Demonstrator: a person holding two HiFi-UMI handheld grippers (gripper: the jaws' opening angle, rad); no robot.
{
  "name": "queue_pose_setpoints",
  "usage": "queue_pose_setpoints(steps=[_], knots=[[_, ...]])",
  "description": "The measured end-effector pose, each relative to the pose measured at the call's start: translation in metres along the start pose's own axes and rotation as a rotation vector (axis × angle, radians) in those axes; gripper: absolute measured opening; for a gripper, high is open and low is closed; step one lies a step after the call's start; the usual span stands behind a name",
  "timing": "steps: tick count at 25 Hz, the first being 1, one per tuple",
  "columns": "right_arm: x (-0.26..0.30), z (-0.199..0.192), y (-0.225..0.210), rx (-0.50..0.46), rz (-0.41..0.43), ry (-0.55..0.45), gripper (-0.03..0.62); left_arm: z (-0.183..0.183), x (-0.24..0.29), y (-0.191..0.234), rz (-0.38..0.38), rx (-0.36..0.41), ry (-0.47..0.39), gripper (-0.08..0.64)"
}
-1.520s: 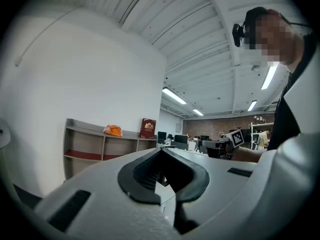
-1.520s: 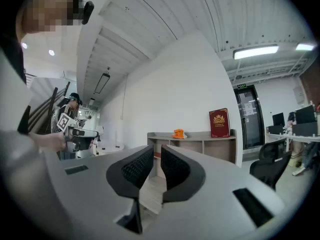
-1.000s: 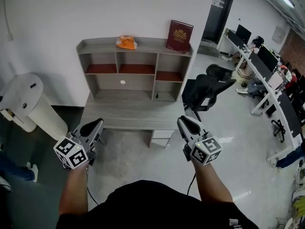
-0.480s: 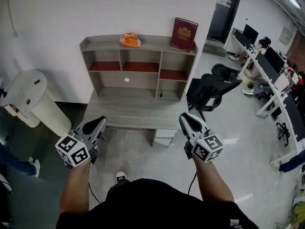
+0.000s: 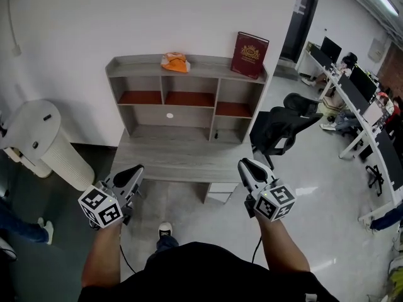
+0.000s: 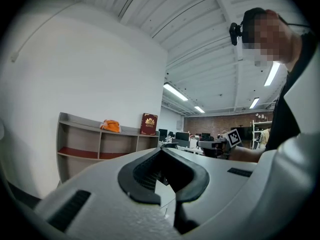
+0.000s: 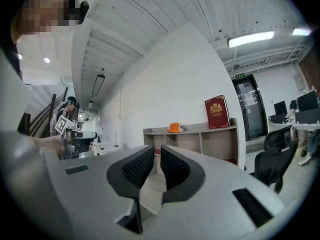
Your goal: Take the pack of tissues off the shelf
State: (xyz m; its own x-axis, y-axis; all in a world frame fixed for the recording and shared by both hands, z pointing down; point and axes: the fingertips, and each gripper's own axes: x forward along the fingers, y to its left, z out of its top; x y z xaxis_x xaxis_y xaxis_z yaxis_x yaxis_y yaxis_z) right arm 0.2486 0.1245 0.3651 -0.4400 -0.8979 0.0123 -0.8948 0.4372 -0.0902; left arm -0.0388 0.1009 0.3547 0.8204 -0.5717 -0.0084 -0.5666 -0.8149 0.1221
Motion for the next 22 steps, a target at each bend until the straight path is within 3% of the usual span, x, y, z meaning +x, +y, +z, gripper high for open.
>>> queue_pose_setpoints(steps=[12, 22], knots=[[0.104, 0.008, -0.021, -0.008, -0.073, 0.009, 0.046, 0.013, 0.059, 0.119, -0.084, -0.013, -0.005, 0.017], [0.206, 0.014, -0.036, -0.037, -0.126, 0.074, 0.046, 0.013, 0.102, 0.228, -0.121, -0.069, -0.002, 0.017]])
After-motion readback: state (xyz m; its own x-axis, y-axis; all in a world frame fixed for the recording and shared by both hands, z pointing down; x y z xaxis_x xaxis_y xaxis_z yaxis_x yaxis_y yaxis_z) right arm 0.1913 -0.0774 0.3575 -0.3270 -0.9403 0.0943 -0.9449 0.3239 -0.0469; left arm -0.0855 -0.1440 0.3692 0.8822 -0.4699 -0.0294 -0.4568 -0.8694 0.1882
